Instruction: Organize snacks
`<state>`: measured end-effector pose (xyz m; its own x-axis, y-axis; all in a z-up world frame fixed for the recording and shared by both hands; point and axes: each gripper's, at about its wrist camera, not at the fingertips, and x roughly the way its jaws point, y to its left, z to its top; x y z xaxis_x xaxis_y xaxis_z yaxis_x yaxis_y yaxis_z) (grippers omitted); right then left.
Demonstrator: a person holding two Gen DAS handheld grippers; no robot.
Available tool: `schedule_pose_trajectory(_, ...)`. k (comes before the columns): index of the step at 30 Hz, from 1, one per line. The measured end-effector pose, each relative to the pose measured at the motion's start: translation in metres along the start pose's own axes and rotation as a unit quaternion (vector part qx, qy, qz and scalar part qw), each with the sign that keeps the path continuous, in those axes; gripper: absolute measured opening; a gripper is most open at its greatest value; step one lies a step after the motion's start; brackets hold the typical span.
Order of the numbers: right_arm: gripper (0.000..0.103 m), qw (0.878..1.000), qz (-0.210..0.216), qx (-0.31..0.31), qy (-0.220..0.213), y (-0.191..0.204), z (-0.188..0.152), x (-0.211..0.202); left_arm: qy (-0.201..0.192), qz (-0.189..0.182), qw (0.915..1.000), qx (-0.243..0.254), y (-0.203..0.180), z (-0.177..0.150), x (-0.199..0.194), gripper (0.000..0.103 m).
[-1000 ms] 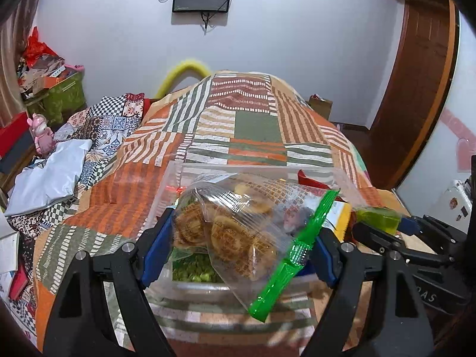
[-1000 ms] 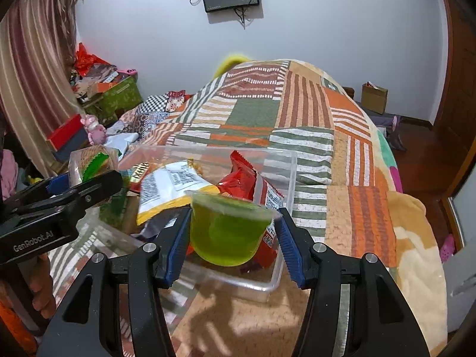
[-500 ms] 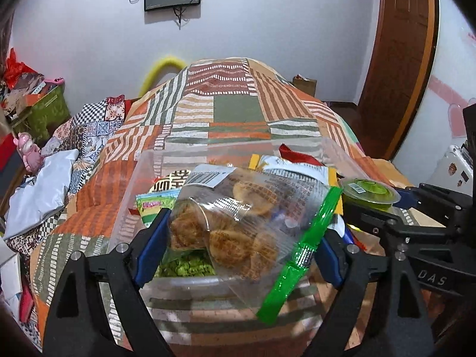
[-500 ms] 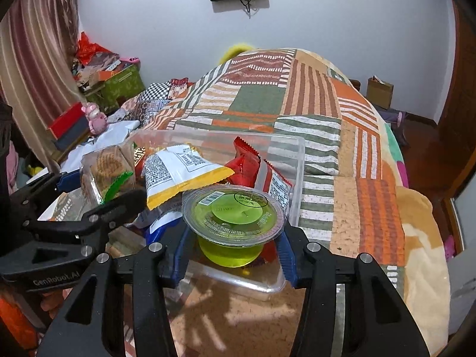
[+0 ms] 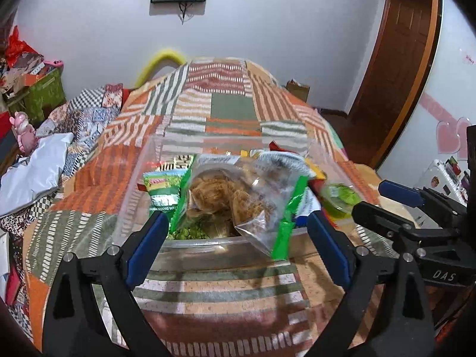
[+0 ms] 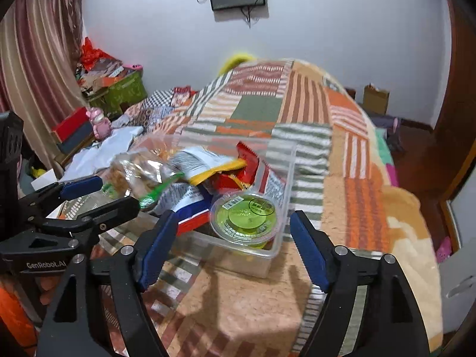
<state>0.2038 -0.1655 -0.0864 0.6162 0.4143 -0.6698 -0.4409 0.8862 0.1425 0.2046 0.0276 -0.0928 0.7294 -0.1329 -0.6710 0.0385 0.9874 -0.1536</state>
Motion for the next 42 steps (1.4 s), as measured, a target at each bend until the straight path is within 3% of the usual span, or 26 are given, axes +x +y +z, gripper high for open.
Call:
schedule_pose_trajectory(15,0.075,0.994,0.015,-0.004,-0.113,0.026,0.005,-0.108,-0.129,-0.007,0.9914,0.022,-0.025,0.002,-0.13,0.095)
schedule_pose_trajectory(18,0.083,0.991,0.01,-0.009,-0.137,0.034,0.0,-0.126,-0.148,-0.01,0.9887,0.022,-0.028,-0.002,-0.151,0.097)
schedule_pose_trajectory(23,0.085,0.987,-0.005,-0.019,-0.16,0.044,-0.008,-0.144,-0.168,-0.008,0.9856,0.018,-0.03,-0.009,-0.174,0.101)
schedule_pose_trajectory(27,0.101,0.985,-0.009,-0.013,-0.174,0.044,-0.014,-0.15,-0.175,-0.007,0.9844,0.019,-0.031,-0.015,-0.186,0.102)
schedule_pose_trajectory(42,0.101,0.983,-0.005,-0.003,-0.181,0.046,-0.024,-0.157,-0.192,0.01,0.9807,0.038,-0.044,-0.032,-0.203,0.102)
